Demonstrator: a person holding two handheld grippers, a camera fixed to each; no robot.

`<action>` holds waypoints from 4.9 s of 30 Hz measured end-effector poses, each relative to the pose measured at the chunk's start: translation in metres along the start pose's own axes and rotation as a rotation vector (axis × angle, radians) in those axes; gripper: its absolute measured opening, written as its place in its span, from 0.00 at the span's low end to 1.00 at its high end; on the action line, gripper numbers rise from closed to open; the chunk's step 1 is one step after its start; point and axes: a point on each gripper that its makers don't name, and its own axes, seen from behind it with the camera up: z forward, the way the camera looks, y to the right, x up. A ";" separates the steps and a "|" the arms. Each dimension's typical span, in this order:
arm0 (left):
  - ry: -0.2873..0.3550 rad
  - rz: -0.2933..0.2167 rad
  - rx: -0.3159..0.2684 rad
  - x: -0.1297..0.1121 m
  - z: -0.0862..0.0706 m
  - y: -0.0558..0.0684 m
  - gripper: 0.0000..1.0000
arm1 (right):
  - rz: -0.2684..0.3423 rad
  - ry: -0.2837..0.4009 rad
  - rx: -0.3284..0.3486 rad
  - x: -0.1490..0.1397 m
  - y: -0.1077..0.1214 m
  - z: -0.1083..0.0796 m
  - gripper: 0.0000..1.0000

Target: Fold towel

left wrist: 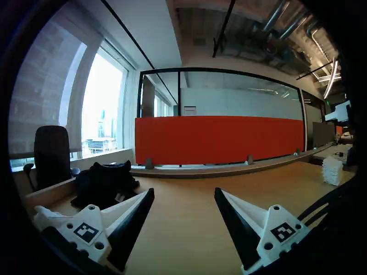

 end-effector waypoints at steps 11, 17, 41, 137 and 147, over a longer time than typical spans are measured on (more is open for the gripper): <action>0.012 0.000 0.004 -0.017 -0.003 0.001 0.97 | -0.007 -0.001 -0.008 -0.014 0.004 -0.002 1.00; 0.015 -0.002 0.010 -0.025 -0.003 -0.002 0.97 | -0.020 -0.001 -0.008 -0.019 0.004 0.000 1.00; 0.007 -0.007 0.025 -0.037 -0.002 -0.012 0.97 | -0.032 -0.007 -0.003 -0.031 0.000 0.002 1.00; -0.018 -0.004 0.021 -0.055 0.002 -0.008 0.97 | 0.069 0.085 -0.082 -0.154 0.100 0.006 1.00; -0.018 -0.004 0.021 -0.055 0.002 -0.008 0.97 | 0.092 0.079 -0.084 -0.162 0.100 0.011 1.00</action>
